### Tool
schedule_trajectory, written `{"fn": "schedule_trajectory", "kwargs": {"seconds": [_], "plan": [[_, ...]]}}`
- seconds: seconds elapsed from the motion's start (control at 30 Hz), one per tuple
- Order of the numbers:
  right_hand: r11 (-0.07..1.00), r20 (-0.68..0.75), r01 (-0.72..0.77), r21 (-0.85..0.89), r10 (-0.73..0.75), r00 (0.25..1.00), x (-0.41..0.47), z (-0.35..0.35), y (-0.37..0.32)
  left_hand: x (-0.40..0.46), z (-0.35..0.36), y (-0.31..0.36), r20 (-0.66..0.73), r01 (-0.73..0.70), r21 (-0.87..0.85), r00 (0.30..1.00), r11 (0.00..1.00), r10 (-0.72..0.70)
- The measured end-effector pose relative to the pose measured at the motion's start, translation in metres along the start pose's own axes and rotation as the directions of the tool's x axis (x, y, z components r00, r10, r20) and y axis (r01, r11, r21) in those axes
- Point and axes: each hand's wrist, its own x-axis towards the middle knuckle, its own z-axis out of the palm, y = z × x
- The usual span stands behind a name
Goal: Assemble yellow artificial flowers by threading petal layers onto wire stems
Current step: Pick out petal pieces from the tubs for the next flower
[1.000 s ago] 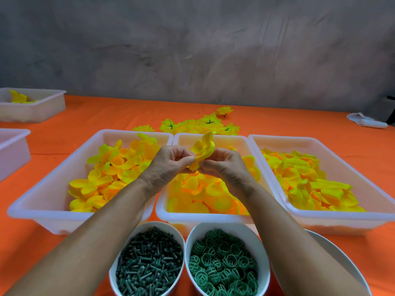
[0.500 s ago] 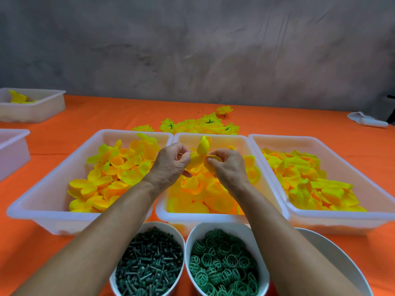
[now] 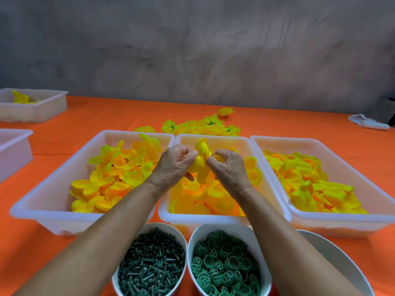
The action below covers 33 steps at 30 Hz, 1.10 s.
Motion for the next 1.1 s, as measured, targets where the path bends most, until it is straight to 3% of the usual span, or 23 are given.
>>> {"fn": "schedule_trajectory", "kwargs": {"seconds": [0.23, 0.3, 0.4, 0.5, 0.6, 0.8, 0.9, 1.0, 1.1], "plan": [[0.996, 0.073, 0.005, 0.093, -0.011, 0.997, 0.0, 0.002, 0.002, -0.003, -0.003, 0.006, 0.012, -0.024, 0.014, 1.0, 1.0, 0.024], [0.998, 0.079, 0.055, 0.026, -0.057, 0.995, 0.0, 0.002, 0.003, -0.002, -0.003, 0.005, 0.02, -0.013, 0.023, 1.0, 1.0, 0.013], [0.962, 0.084, 0.168, -0.213, -0.153, 0.985, -0.002, 0.009, 0.004, -0.002, -0.004, 0.003, -0.013, 0.023, 0.08, 1.0, 0.997, -0.022], [0.946, -0.011, 0.16, -0.282, -0.17, 0.985, -0.003, 0.008, 0.004, 0.002, -0.009, 0.0, -0.135, 0.096, 0.033, 0.987, 0.995, -0.091], [0.991, -0.148, 0.064, -0.118, -0.082, 0.986, 0.003, -0.003, 0.01, 0.005, -0.01, -0.003, -0.193, 0.113, -0.046, 0.974, 0.993, -0.12], [0.991, -0.286, -0.119, -0.059, 0.097, 0.953, 0.011, -0.006, 0.023, 0.001, -0.006, 0.003, -0.11, -0.021, -0.083, 0.994, 0.996, 0.012], [0.981, -0.452, -0.192, -0.018, 0.163, 0.877, 0.015, -0.01, 0.028, -0.003, -0.004, 0.003, -0.005, -0.1, -0.011, 0.995, 0.995, 0.1], [0.983, -0.566, -0.168, 0.075, 0.18, 0.804, 0.014, -0.015, 0.026, -0.004, -0.001, 0.001, 0.129, -0.087, 0.02, 0.988, 0.996, 0.084], [0.966, -0.495, -0.121, 0.229, 0.222, 0.84, 0.014, -0.015, 0.023, -0.007, 0.001, 0.003, 0.274, -0.059, 0.057, 0.961, 0.997, 0.041]]}}
